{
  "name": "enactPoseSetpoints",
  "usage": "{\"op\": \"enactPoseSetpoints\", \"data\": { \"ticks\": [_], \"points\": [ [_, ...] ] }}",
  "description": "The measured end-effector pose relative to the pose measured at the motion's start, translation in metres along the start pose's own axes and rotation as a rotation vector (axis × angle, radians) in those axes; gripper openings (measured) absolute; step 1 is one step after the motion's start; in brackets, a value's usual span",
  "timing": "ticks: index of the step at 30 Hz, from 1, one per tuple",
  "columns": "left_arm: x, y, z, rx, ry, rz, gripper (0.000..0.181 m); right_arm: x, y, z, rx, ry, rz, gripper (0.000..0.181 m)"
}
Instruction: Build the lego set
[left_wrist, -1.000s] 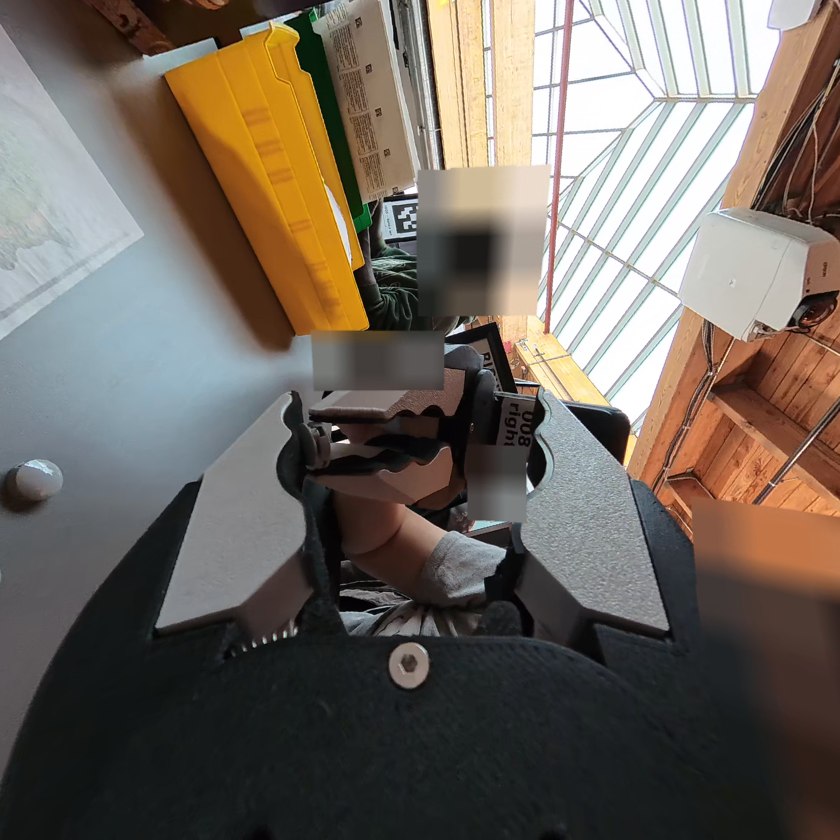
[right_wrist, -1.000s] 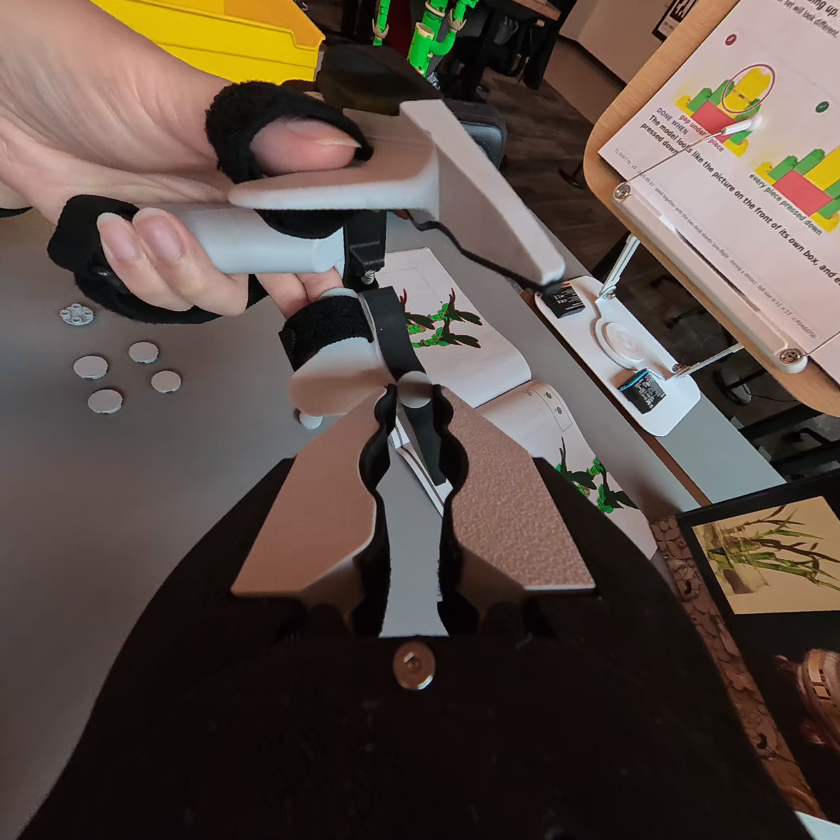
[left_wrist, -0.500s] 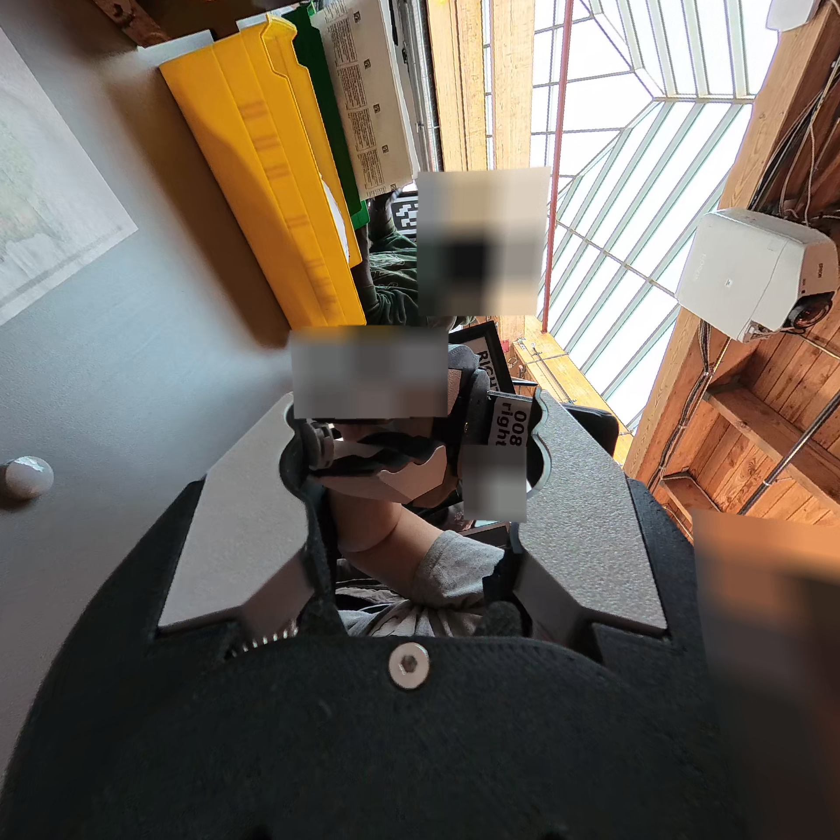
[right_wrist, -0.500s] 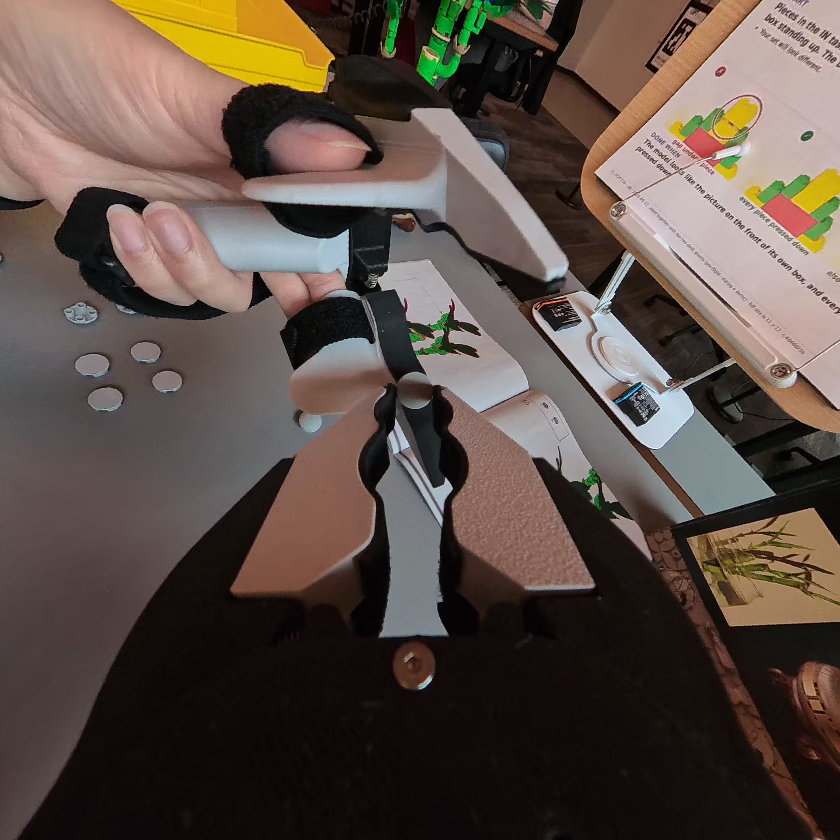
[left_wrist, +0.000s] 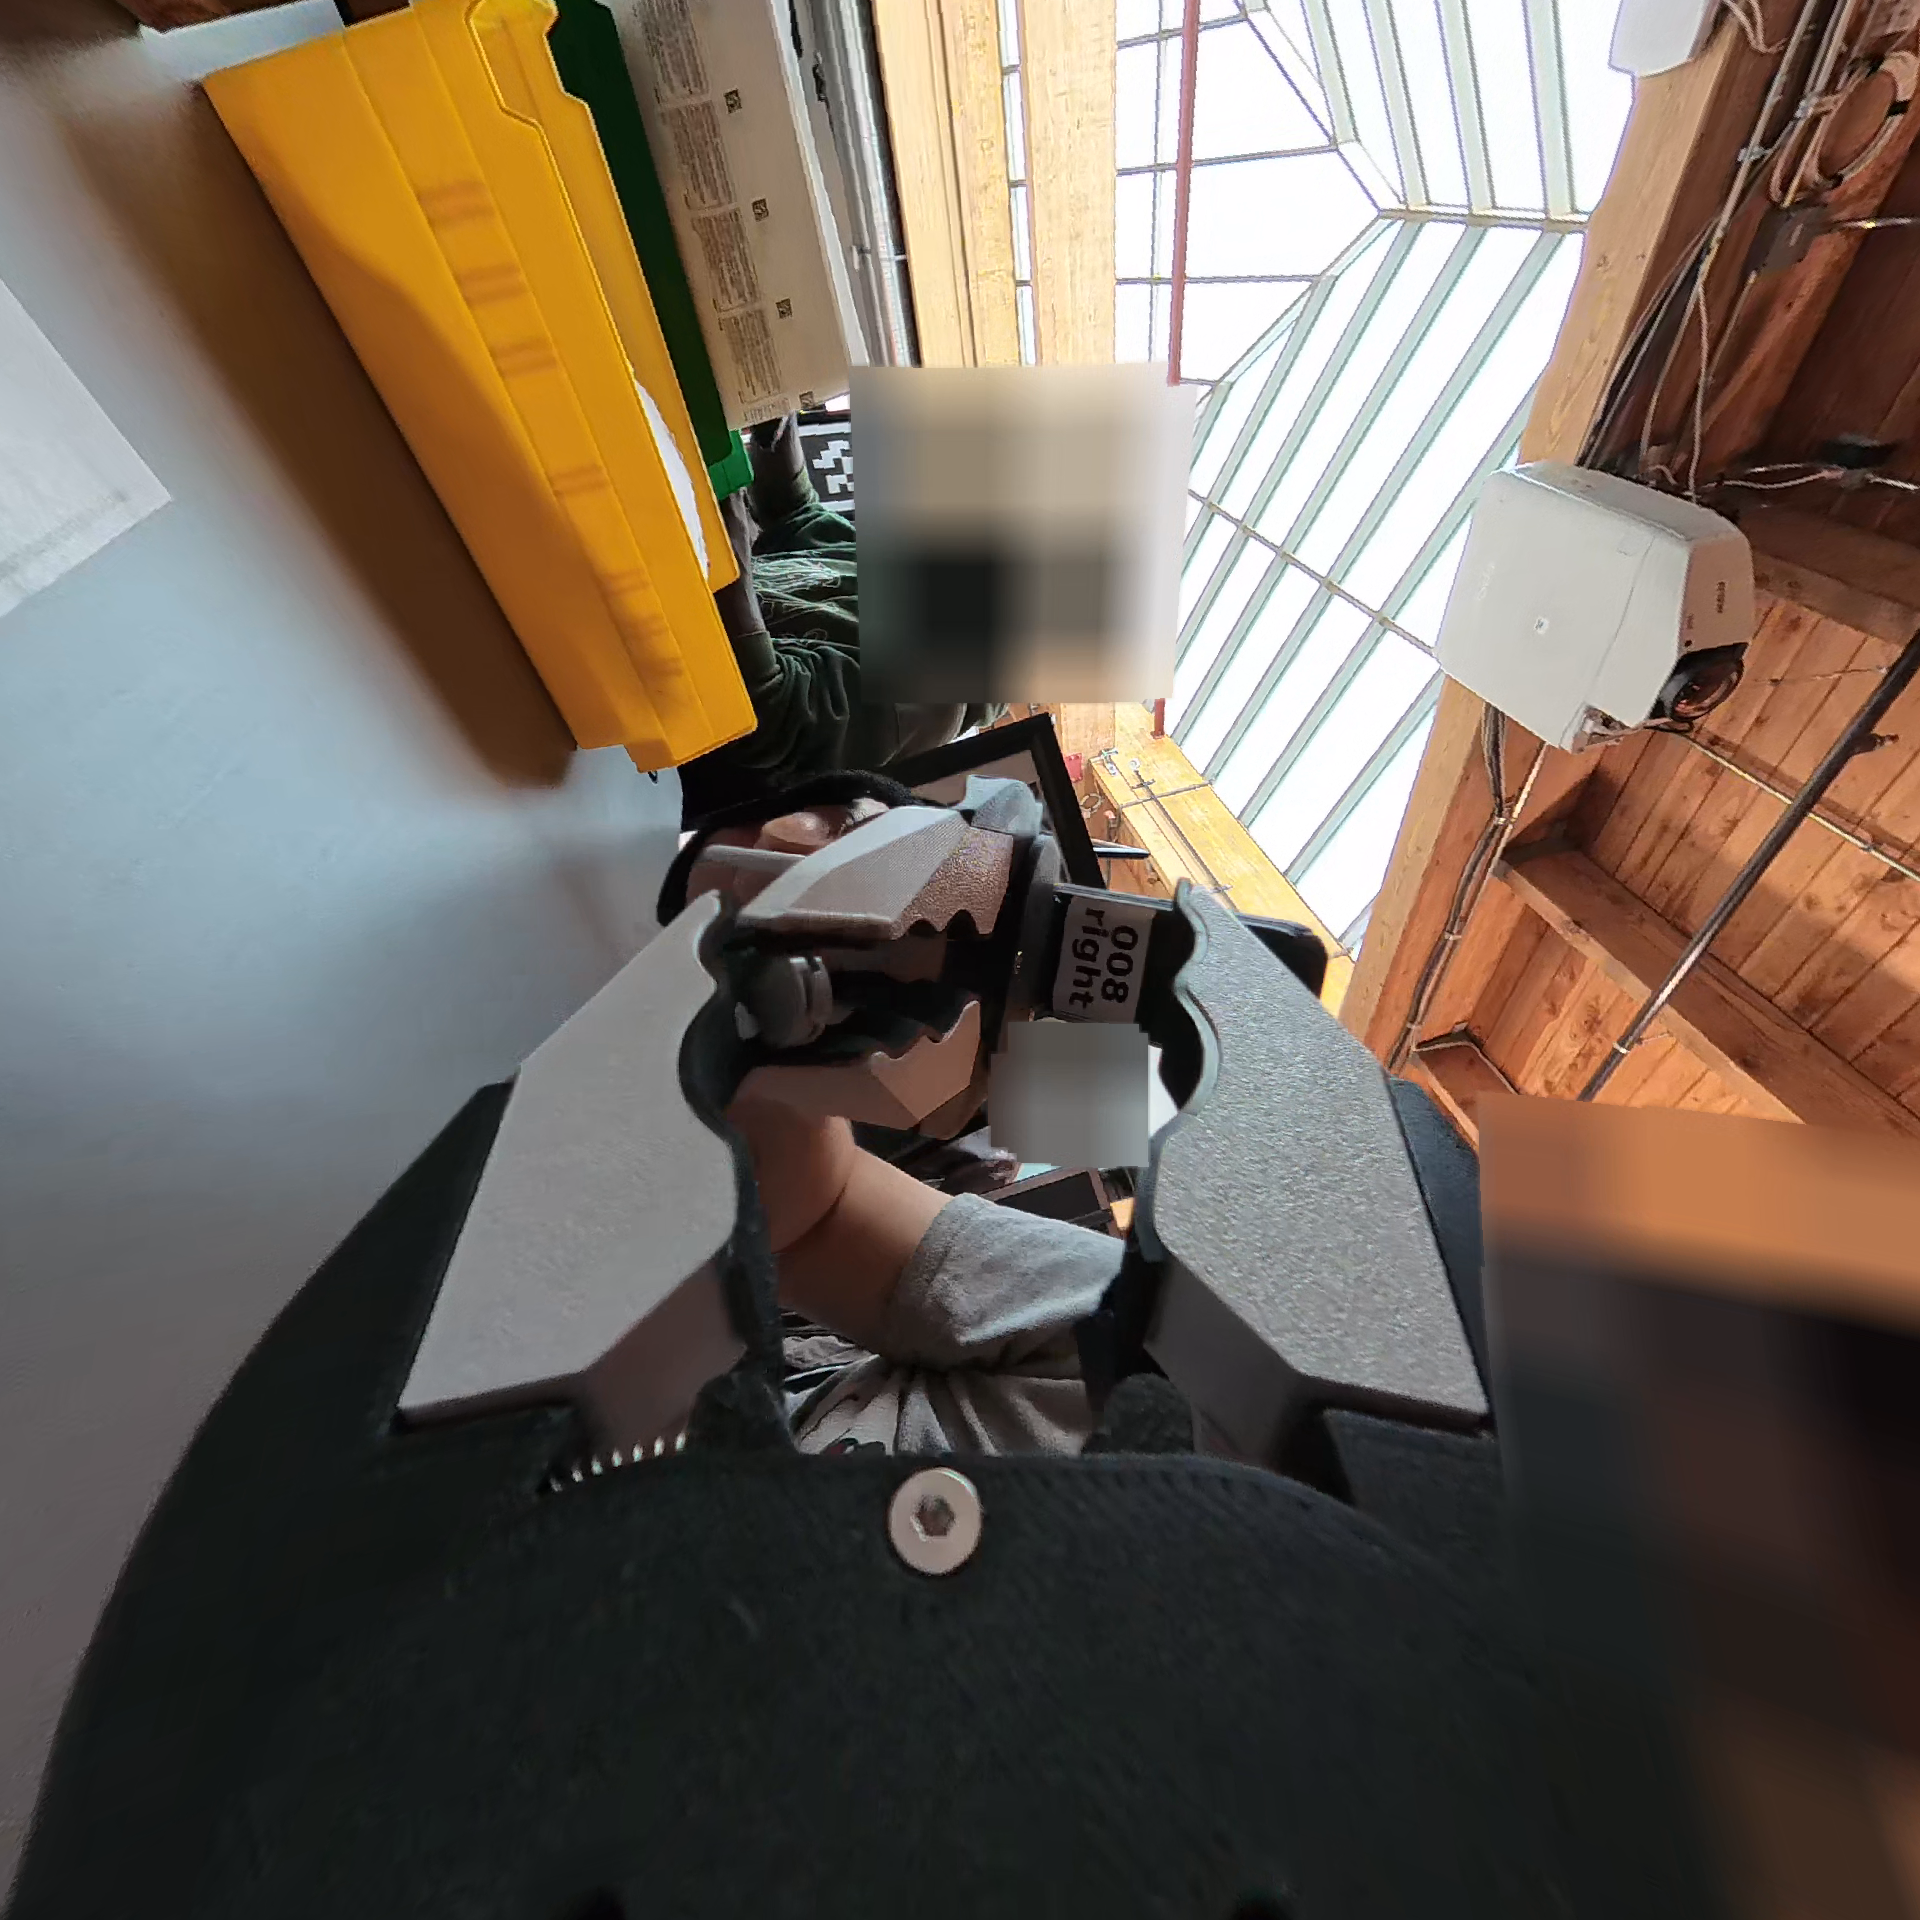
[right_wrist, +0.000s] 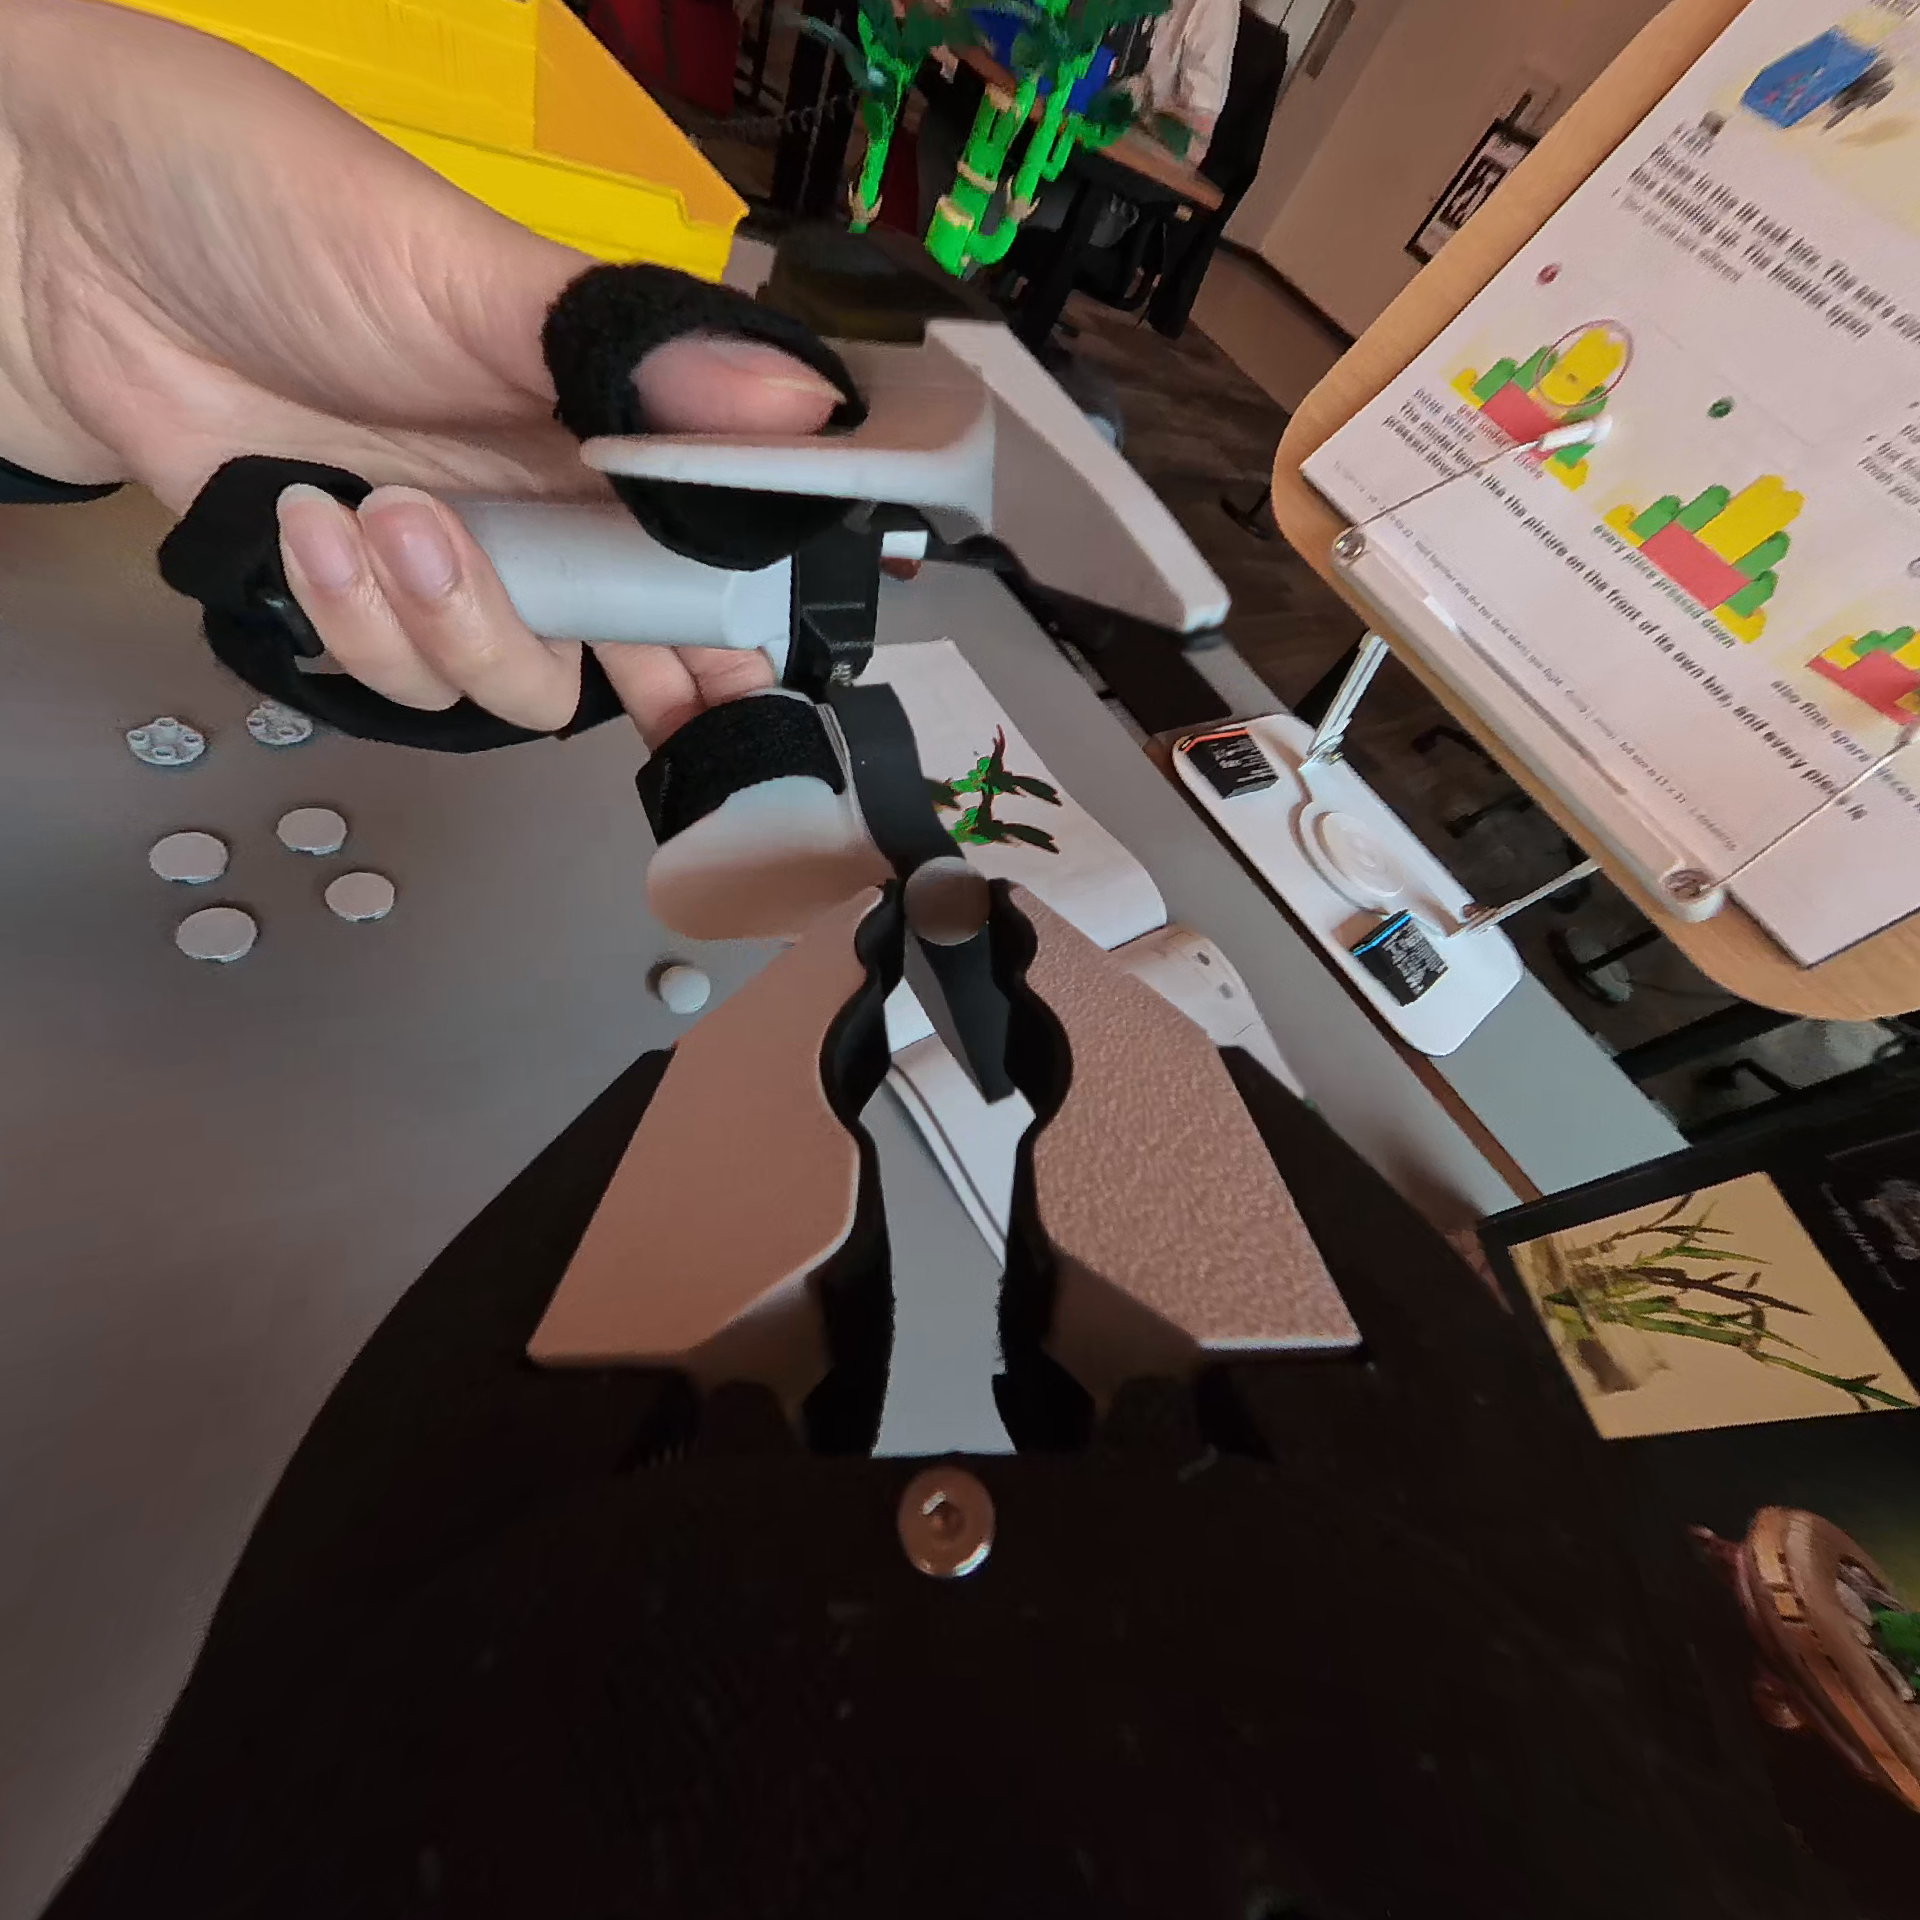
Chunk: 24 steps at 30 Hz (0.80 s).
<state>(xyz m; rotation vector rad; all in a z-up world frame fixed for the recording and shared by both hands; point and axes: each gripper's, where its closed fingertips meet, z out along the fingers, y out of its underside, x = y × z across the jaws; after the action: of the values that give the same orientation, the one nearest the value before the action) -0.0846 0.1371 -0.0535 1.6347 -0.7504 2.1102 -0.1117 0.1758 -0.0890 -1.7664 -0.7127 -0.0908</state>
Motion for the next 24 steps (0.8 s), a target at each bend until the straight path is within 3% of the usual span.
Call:
{"op": "enactPoseSetpoints", "data": {
  "ticks": [2, 6, 16, 19, 24],
  "points": [
    [0.002, -0.002, -0.004, -0.003, 0.017, 0.012, 0.067, 0.005, -0.006, -0.006, 0.036, 0.043, -0.042, 0.015],
    [-0.011, -0.004, -0.011, -0.029, -0.116, 0.149, 0.047, 0.016, -0.009, -0.017, 0.067, 0.119, -0.1, 0.015],
    [-0.003, -0.007, -0.005, -0.075, -0.316, 0.699, 0.027, 0.024, -0.011, -0.028, 0.048, 0.257, -0.287, 0.015],
    [-0.006, -0.006, -0.005, -0.094, -0.372, 0.78, 0.014, 0.024, -0.013, -0.03, 0.038, 0.299, -0.357, 0.016],
    [-0.001, -0.002, -0.001, -0.098, -0.355, 0.846, 0.006, 0.024, -0.018, -0.033, 0.046, 0.343, -0.423, 0.015]
  ]
}}
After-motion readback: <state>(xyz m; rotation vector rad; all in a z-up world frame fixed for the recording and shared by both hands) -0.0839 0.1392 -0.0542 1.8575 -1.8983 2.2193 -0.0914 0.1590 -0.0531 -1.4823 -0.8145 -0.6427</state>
